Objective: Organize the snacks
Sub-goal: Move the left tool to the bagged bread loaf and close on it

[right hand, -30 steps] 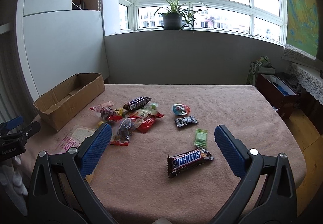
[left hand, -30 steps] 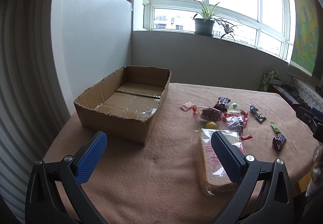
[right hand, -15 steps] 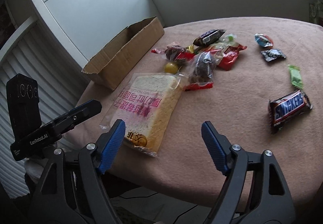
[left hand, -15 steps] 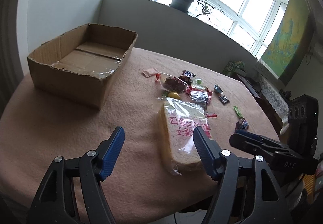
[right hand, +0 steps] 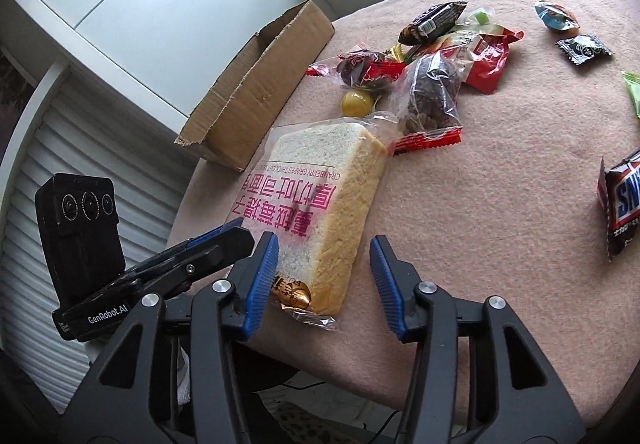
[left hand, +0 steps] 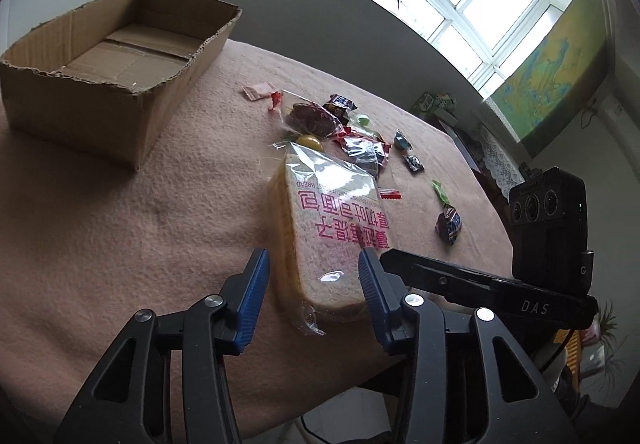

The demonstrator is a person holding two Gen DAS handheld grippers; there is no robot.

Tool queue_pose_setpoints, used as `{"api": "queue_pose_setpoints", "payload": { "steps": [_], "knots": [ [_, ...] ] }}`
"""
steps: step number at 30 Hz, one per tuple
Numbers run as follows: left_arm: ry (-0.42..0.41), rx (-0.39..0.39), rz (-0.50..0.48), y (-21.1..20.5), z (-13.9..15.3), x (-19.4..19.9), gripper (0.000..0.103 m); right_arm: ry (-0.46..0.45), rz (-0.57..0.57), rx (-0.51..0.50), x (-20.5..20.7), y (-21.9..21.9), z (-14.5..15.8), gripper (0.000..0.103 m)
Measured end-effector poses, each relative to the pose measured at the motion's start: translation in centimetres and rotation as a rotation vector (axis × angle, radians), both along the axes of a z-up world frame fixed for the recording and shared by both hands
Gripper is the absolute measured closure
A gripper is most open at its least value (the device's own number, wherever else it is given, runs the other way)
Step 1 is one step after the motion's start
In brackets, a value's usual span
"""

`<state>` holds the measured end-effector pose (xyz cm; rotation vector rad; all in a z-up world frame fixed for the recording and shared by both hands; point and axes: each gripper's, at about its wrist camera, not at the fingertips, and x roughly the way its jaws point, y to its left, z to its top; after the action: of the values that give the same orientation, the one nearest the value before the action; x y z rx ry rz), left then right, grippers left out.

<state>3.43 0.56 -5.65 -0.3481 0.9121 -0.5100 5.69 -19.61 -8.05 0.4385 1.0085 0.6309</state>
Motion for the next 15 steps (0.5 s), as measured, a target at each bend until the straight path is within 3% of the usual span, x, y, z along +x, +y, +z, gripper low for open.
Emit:
{"api": "queue_pose_setpoints", "payload": {
  "steps": [7, 15],
  "knots": [
    [-0.042, 0.062, -0.020, -1.2, 0.3, -0.3, 0.068, -0.049, 0.015, -0.051, -0.2, 1.4, 1.0, 0.056],
    [-0.093, 0.060, -0.013, -0.4, 1.1, -0.9, 0.069, -0.100, 0.021, -0.061, -0.5, 2.0, 2.7, 0.056]
  ]
}}
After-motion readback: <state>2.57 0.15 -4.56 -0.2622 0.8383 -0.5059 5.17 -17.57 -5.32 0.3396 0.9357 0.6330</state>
